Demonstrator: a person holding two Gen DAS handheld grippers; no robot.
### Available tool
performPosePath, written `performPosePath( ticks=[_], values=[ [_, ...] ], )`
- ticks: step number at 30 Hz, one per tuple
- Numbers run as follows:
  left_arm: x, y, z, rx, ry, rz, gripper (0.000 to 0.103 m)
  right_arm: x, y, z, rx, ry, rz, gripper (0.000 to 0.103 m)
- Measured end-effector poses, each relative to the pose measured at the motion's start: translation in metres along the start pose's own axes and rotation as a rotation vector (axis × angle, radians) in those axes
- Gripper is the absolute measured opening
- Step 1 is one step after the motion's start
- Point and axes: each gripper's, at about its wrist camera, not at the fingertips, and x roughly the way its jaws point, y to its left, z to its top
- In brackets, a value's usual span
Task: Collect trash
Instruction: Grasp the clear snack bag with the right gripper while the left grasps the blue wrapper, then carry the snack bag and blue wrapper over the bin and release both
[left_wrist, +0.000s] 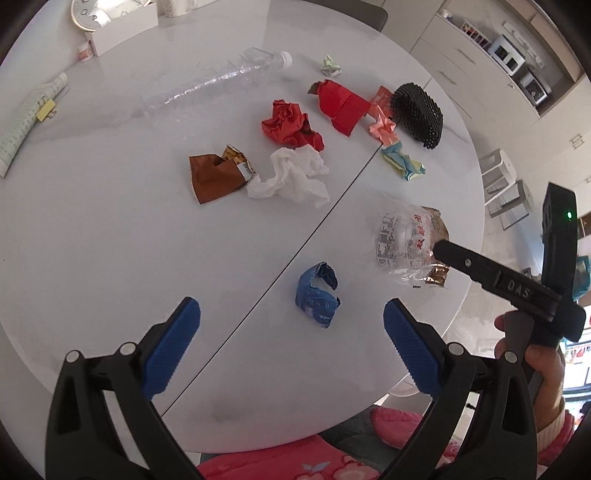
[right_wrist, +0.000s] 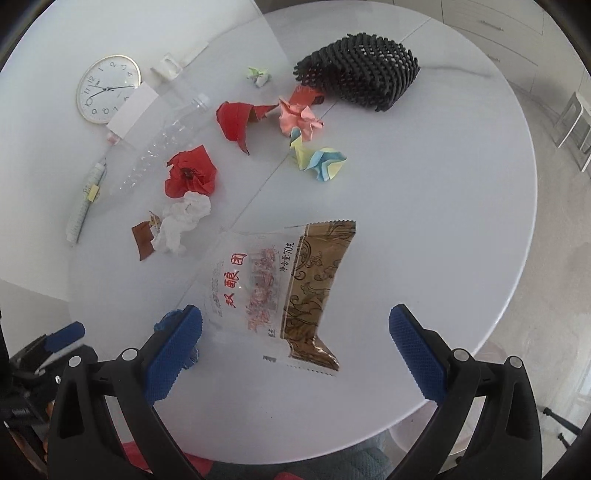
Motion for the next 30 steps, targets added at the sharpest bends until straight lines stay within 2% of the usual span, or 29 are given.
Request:
performPosePath(
  ticks=[5, 6, 8, 10, 12, 14, 18, 19, 20, 24, 26, 28, 30],
  values=[
    [0.019, -0.013, 0.004, 0.126, 0.044, -0.033, 0.095, 0.015, 0.008, 0.008, 0.023, 0.020, -0.022, 0.100],
    [0.024, -0.015, 0.005, 0.146, 0.052, -0.042, 0.095, 0.016, 0.009, 0.008, 0.022, 0.023, -0.024, 0.095],
    [0.033, -0.019, 0.006, 0.186, 0.069, -0.053, 0.095, 0.021, 0.013, 0.011, 0.004, 0.039, -0.026, 0.080],
    [0.041, -0.023, 0.008, 0.223, 0.083, -0.058, 0.095, 0.026, 0.015, 0.011, -0.012, 0.066, -0.025, 0.055],
    [0.048, -0.025, 0.008, 0.257, 0.100, -0.058, 0.095, 0.031, 0.016, 0.011, -0.017, 0.090, -0.018, 0.038],
    [0.056, -0.025, 0.008, 0.279, 0.119, -0.058, 0.095, 0.031, 0.018, 0.009, -0.028, 0.094, -0.023, 0.029],
    [0.068, -0.024, 0.007, 0.294, 0.151, -0.075, 0.094, 0.024, 0.021, 0.007, -0.053, 0.081, -0.034, 0.024],
    [0.070, -0.025, 0.007, 0.298, 0.155, -0.082, 0.091, 0.021, 0.020, 0.006, -0.056, 0.075, -0.038, 0.023],
    [0.073, -0.025, 0.006, 0.302, 0.161, -0.086, 0.083, 0.018, 0.019, 0.006, -0.055, 0.070, -0.041, 0.023],
    [0.087, -0.028, 0.001, 0.316, 0.206, -0.068, 0.067, 0.000, 0.011, 0.006, -0.039, 0.037, -0.037, 0.022],
    [0.086, -0.030, 0.000, 0.335, 0.183, -0.051, 0.061, -0.013, 0.003, 0.004, -0.035, 0.014, -0.050, 0.022],
    [0.085, -0.032, 0.001, 0.340, 0.176, -0.052, 0.048, -0.025, -0.006, 0.002, -0.022, -0.004, -0.057, 0.022],
    [0.084, -0.034, 0.003, 0.327, 0.179, -0.056, 0.041, -0.037, -0.018, -0.002, 0.000, -0.019, -0.071, 0.022]
  ],
)
